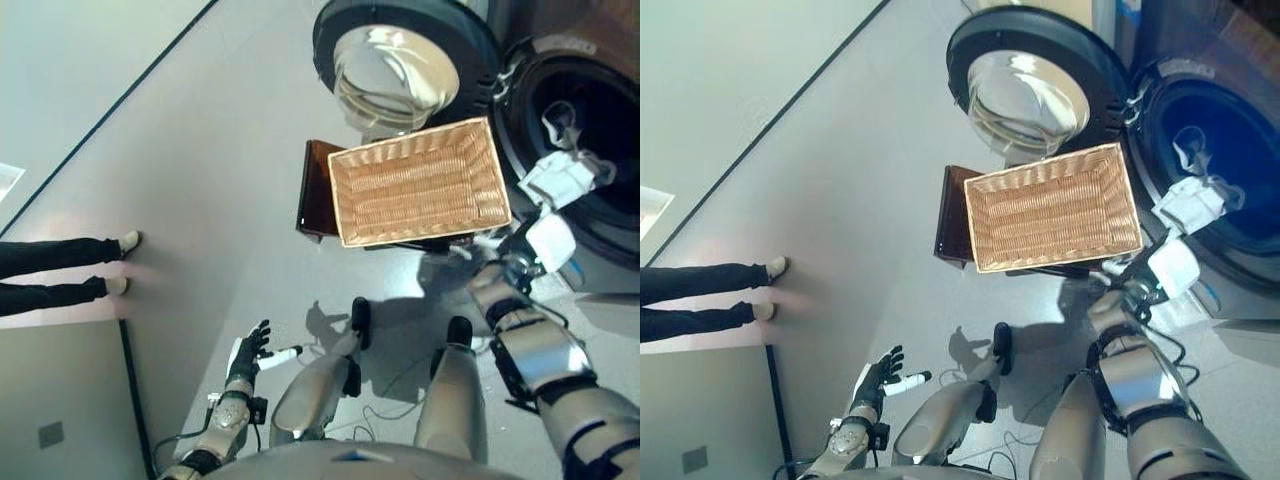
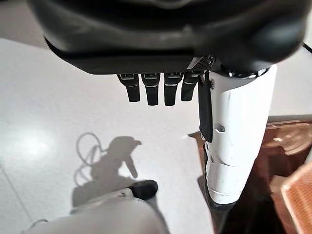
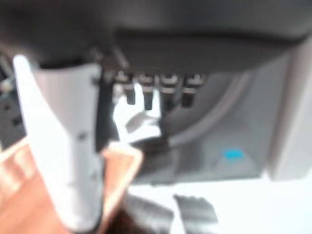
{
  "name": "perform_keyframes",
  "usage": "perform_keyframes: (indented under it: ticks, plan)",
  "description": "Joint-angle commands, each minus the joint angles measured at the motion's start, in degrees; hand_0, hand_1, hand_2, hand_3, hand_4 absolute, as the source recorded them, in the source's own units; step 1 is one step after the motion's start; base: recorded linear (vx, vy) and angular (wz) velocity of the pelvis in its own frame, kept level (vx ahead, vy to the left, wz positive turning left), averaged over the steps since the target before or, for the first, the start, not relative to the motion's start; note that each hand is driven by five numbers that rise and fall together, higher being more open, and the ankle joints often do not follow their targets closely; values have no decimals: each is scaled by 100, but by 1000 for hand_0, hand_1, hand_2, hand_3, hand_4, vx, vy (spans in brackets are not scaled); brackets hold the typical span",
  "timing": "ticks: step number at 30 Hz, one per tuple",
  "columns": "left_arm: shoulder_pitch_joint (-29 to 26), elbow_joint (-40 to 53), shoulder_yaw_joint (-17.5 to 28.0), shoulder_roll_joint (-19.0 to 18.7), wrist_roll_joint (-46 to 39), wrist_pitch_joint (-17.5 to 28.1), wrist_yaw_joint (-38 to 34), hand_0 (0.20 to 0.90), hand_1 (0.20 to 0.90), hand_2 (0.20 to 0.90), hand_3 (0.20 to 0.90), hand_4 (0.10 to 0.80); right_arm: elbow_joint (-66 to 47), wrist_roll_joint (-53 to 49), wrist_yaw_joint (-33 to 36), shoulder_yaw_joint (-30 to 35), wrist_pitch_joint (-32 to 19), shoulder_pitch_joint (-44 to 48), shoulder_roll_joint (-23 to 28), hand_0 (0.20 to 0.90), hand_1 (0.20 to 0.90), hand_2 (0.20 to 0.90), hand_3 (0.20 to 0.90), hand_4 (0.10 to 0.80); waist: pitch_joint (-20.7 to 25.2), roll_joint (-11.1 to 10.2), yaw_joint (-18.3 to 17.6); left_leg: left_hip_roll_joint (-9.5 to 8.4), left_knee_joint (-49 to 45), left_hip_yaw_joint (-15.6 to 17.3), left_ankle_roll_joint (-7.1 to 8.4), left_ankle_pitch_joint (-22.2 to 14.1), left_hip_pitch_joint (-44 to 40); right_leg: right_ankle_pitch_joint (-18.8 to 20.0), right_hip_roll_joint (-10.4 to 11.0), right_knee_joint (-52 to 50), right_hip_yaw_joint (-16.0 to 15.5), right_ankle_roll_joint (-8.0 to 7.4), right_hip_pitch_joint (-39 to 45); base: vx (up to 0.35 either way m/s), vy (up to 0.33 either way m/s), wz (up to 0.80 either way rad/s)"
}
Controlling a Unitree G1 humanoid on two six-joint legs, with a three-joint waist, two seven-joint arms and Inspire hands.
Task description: Pick up the clothes and place them into the washing machine
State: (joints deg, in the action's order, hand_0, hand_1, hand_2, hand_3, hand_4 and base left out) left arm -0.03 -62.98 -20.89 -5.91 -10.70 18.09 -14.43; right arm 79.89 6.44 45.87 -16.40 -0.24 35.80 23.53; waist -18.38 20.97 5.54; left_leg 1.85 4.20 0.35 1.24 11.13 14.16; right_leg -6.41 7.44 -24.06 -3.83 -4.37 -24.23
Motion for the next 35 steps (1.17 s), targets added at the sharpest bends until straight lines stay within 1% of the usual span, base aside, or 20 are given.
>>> perform_keyframes:
  ticks: [1, 2, 5, 6, 7, 9, 12, 16, 17, 18, 21, 25, 27, 28, 30, 32, 35]
  plan:
    - [-287, -683, 251, -230, 318, -38, -313, 900, 900, 900, 900, 800, 105, 223, -152, -221, -372, -162, -257, 900, 900, 900, 900, 800, 354, -472, -31, -312, 80, 228, 356, -184, 22, 890, -100, 1951, 178, 23, 862, 73, -56, -3]
    - [-283, -936, 332, -202, 511, -185, -262, 900, 900, 900, 900, 800, 189, 240, -378, -205, -412, -568, -403, 900, 900, 900, 900, 800, 446, -596, -89, -279, 80, 249, 356, -223, -89, 906, -91, 2045, 152, 8, 1016, 61, -37, -2]
    - [-307, -1279, 436, -124, 816, -373, -206, 900, 900, 900, 900, 800, 273, 369, -777, -282, -397, -1104, -654, 900, 900, 900, 900, 800, 561, -797, -163, -231, 80, 283, 353, -281, -279, 954, -79, 2155, 133, -20, 1220, 61, -41, -5]
    - [-333, -1330, 442, -90, 974, -416, -163, 900, 900, 900, 900, 800, 315, 573, -965, -354, -368, -1435, -723, 900, 900, 900, 900, 800, 645, -932, -211, -204, 80, 303, 345, -326, -378, 984, -79, 2232, 116, -46, 1329, 31, -35, -5]
    - [-331, -1330, 441, -90, 975, -416, -163, 900, 900, 900, 900, 800, 314, 573, -965, -354, -367, -1438, -723, 900, 900, 900, 900, 800, 643, -932, -213, -205, 80, 302, 344, -326, -382, 985, -78, 2235, 115, -46, 1335, 35, -40, -5]
    - [-356, -1382, 354, -48, 1185, -461, -58, 900, 900, 900, 900, 800, 326, 759, -1193, -424, -324, -1768, -786, 900, 900, 900, 900, 800, 732, -1084, -298, -166, 80, 333, 347, -368, -497, 1044, -76, 2326, 109, -74, 1453, 28, -28, -7]
    - [-379, -1496, 392, -15, 1231, -550, 168, 900, 900, 900, 900, 800, 351, 907, -1508, -415, -305, -2170, -881, 900, 900, 900, 900, 800, 868, -1270, -392, -121, 80, 413, 330, -438, -665, 1121, -88, 2462, 158, -110, 1609, 36, -26, -15]
    - [-395, -1613, 477, -39, 1435, -646, 326, 900, 900, 900, 900, 800, 376, 867, -1803, -208, -319, -2637, -923, 900, 900, 900, 900, 800, 1116, -1486, -490, -41, 80, 539, 293, -554, -929, 1182, -128, 2593, 264, -155, 1817, 60, -13, -24]
    - [-399, -1662, 533, -66, 1510, -693, 327, 900, 900, 900, 900, 800, 424, 830, -1935, -132, -292, -2776, -973, 900, 900, 900, 900, 800, 1248, -1560, -524, -20, 80, 576, 277, -605, -1067, 1191, -143, 2643, 303, -169, 1936, 60, -4, -18]
    - [-398, -1662, 533, -67, 1510, -693, 327, 900, 900, 900, 900, 800, 422, 830, -1936, -132, -291, -2778, -974, 900, 900, 900, 900, 800, 1243, -1560, -522, -20, 80, 579, 277, -607, -1074, 1192, -143, 2646, 305, -169, 1943, 55, -6, -15]
    - [-416, -1757, 660, -172, 1570, -757, 331, 900, 900, 900, 900, 800, 458, 748, -2170, -37, -278, -2901, -1005, 900, 900, 900, 900, 800, 1423, -1665, -546, 17, 80, 620, 254, -681, -1280, 1160, -173, 2649, 365, -172, 2110, 51, -10, -13]
    - [-358, -1870, 754, -407, 1857, -827, 348, 900, 900, 900, 900, 800, 411, 807, -2505, -105, -318, -3030, -1041, 900, 900, 900, 900, 800, 1615, -1798, -570, 56, 80, 643, 243, -764, -1550, 1081, -225, 2614, 426, -166, 2334, 47, -14, -11]
    - [-343, -1866, 777, -478, 1901, -824, 365, 900, 900, 900, 900, 800, 403, 838, -2622, -150, -337, -3072, -1049, 900, 900, 900, 900, 800, 1648, -1820, -578, 69, 80, 644, 241, -766, -1596, 1058, -244, 2593, 448, -159, 2366, 9, -3, -6]
    - [-288, -1907, 829, -600, 2011, -830, 416, 900, 900, 900, 900, 800, 406, 912, -2756, -205, -352, -3169, -1058, 900, 900, 900, 900, 800, 1715, -1862, -594, 93, 80, 652, 241, -797, -1696, 1021, -263, 2573, 470, -159, 2432, 22, -7, -9]
    - [-241, -1950, 839, -716, 2173, -861, 433, 900, 900, 900, 900, 800, 362, 923, -2846, -213, -376, -3260, -1061, 900, 900, 900, 900, 800, 1767, -1900, -620, 110, 80, 656, 242, -814, -1774, 993, -293, 2552, 504, -156, 2493, 20, -6, -10]
    - [-189, -1960, 894, -748, 2212, -880, 457, 900, 900, 900, 900, 800, 398, 859, -2921, -130, -374, -3352, -1083, 900, 900, 900, 900, 800, 1817, -1923, -635, 130, 80, 658, 247, -832, -1833, 973, -312, 2545, 527, -159, 2540, 22, -5, -6]
    - [-114, -2027, 1051, -692, 2094, -934, 459, 900, 900, 900, 900, 800, 515, 536, -2909, 212, -358, -3430, -1096, 900, 900, 900, 900, 800, 1887, -1953, -650, 143, 80, 669, 244, -855, -1916, 944, -330, 2546, 540, -162, 2625, 26, -3, -2]
